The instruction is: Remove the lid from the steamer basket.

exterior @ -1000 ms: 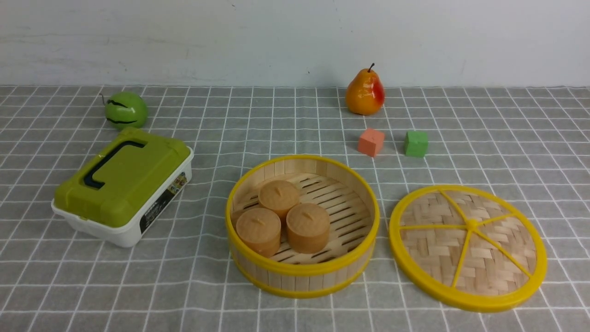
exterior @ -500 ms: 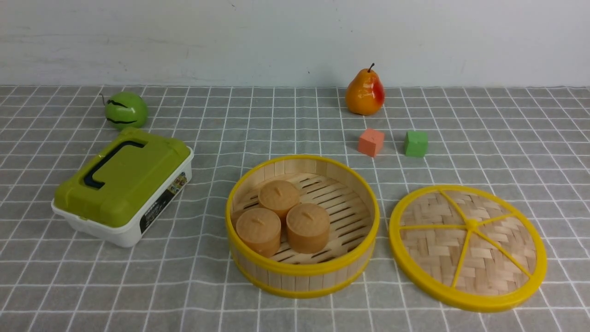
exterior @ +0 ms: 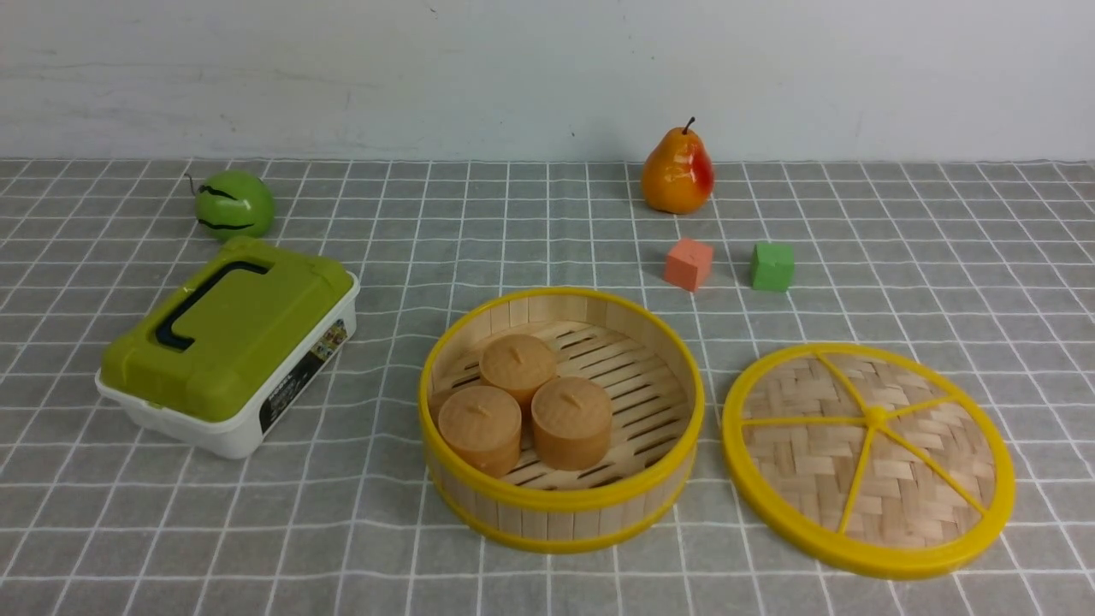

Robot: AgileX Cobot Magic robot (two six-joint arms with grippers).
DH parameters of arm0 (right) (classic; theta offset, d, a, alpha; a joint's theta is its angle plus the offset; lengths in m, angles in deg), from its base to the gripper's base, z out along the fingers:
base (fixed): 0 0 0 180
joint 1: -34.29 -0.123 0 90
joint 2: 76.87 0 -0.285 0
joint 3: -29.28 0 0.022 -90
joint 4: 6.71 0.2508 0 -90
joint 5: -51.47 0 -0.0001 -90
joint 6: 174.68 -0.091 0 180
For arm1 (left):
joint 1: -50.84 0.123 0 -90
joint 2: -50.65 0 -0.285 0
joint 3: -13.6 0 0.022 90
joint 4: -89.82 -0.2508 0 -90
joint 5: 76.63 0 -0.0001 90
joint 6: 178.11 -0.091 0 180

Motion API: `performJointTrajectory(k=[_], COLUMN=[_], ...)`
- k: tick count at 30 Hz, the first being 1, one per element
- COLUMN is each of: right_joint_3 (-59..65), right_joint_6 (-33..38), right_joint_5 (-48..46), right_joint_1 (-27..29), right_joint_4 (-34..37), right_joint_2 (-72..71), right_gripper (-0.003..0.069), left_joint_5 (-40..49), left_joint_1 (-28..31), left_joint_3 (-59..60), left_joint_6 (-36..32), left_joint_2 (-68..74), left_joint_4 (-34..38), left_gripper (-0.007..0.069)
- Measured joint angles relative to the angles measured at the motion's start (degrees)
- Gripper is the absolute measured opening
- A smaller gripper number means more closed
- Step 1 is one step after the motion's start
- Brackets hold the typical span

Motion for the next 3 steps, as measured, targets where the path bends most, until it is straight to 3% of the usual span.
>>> performJointTrajectory(k=[3], right_joint_3=[0.00], right_joint_6=[0.00], right_joint_5=[0.00], right_joint_1=[0.00], right_joint_4=[0.00], right_joint_2=[0.00], right_gripper=[0.0115], left_joint_5=[0.00], left_joint_1=[0.00], left_joint_3=[0.00], left_joint_6=[0.00], left_joint_2=[0.00], left_joint_4=[0.00], left_gripper=[0.0239])
